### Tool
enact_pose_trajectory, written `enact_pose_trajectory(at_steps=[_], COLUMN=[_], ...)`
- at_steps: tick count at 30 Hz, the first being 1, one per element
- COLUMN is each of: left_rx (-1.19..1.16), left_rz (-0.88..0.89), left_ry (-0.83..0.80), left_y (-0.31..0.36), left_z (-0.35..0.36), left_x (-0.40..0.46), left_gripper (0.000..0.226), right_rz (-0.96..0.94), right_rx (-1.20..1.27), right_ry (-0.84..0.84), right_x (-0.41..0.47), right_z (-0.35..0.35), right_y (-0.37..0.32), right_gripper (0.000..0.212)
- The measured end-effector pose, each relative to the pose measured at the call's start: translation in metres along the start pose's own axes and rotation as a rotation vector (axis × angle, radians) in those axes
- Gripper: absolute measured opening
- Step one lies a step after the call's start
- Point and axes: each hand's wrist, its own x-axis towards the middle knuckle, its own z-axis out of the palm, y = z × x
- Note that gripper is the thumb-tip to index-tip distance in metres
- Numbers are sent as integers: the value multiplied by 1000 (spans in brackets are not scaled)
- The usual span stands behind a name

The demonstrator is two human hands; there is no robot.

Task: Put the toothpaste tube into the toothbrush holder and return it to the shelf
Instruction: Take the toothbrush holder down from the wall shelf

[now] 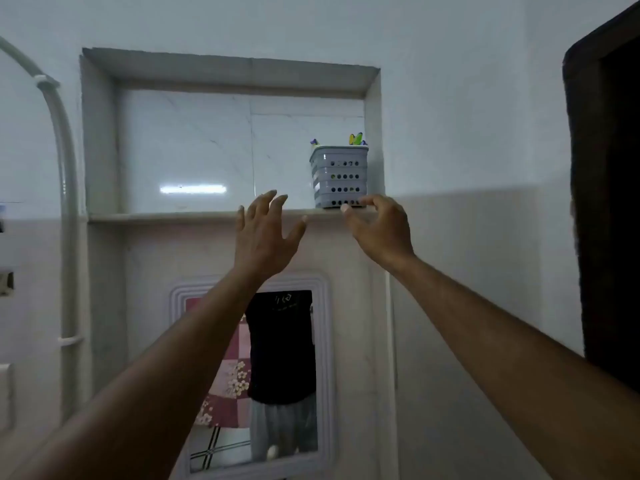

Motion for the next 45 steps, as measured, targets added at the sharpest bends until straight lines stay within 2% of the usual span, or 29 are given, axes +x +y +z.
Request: enact_pose_trajectory(at_steps=[6,10,14,17,21,28,32,38,45], left_rx=[60,118,132,150,146,143,91,-123,-214], left_rz=[-77,-142,-127,-122,-127,-131,-138,-96,-66], left_ry=[-86,-141,-75,-56,-54,-71,-65,100,42], left_y=[-4,-4,-6,-6,-8,-7,-4,18,21], left_z=[31,48,58,59,57,57,50,42,36], left_x=[33,43,43,43,41,44,40,7,-66], left_gripper=[77,76,72,72,72,71,73,67,63], right_rz=[39,82,126,116,104,89,54,10,85], right_rx=[-20,57,52,109,158,247,290,340,421], right_ry=[-6,10,18,12,99,158,206,286,213], right_x=[45,66,81,84,77,65,56,12,-67], right_z=[28,42,53,58,59,43,30,11,-2], right_y=[1,0,-3,-1,0,-7,-13,-15,8], right_gripper=[78,93,113,108,108,145,132,124,118])
